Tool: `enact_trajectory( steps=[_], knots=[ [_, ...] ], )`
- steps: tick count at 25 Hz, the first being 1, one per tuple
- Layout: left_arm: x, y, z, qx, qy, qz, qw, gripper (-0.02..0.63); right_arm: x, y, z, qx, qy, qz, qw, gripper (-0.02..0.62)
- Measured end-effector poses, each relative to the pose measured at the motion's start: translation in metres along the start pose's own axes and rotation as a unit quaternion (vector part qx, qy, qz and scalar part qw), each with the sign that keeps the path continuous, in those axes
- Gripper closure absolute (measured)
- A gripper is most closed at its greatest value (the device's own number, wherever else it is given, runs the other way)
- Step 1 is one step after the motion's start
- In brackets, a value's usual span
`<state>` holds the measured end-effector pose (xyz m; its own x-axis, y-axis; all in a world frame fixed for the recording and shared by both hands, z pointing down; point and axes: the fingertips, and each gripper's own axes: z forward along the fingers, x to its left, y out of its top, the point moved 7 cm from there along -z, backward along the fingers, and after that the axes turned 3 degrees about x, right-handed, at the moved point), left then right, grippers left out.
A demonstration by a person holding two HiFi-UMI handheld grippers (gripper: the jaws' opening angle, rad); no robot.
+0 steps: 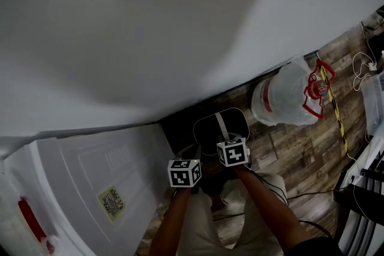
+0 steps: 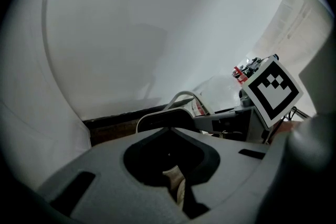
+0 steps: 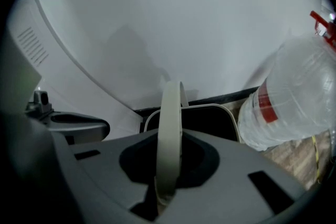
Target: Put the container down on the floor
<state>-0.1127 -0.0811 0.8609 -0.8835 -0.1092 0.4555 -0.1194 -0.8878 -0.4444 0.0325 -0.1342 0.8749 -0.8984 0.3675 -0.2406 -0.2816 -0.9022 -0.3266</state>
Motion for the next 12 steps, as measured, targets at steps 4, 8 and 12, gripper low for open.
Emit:
enact_trajectory(
  steps=[4, 8, 12],
  knots=[
    [0.0, -0.002, 0.01, -0.003, 0.0, -0.004, 1.0, 0.589, -0.006, 0.002, 0.008, -0.002, 0.0, -0.004, 1.0, 0.561],
    [0.0, -0.004, 0.02, -0.002, 0.002, -0.001, 1.0, 0.589, -0.012, 0.002, 0.015, -0.004, 0.003, -0.006, 1.0, 0.561],
    [0.003, -0.002, 0.028, -0.011, 0.004, -0.009, 0.9999, 0.589, -0.017, 0.002, 0.023, -0.002, 0.006, -0.006, 1.0, 0.561]
  ],
)
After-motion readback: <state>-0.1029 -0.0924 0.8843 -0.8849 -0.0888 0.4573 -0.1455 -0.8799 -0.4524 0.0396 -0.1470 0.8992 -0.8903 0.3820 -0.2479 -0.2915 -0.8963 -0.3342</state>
